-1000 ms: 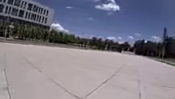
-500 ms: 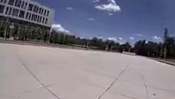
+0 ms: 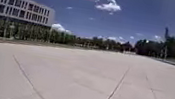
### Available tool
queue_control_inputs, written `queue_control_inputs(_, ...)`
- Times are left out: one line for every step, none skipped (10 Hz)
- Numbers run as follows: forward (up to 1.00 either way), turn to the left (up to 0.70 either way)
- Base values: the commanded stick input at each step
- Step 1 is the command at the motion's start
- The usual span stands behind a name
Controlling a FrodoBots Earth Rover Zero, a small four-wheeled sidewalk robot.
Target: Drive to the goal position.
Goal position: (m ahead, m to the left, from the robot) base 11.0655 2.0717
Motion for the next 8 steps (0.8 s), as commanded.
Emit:
queue_control_inputs(0.5,0.0)
queue_control_inputs(0.5,0.0)
queue_control_inputs(0.5,0.0)
queue_control_inputs(0.5,0.0)
queue_control_inputs(0.5,0.0)
queue_control_inputs(0.5,0.0)
queue_control_inputs(0.5,0.0)
queue_control_inputs(0.5,0.0)
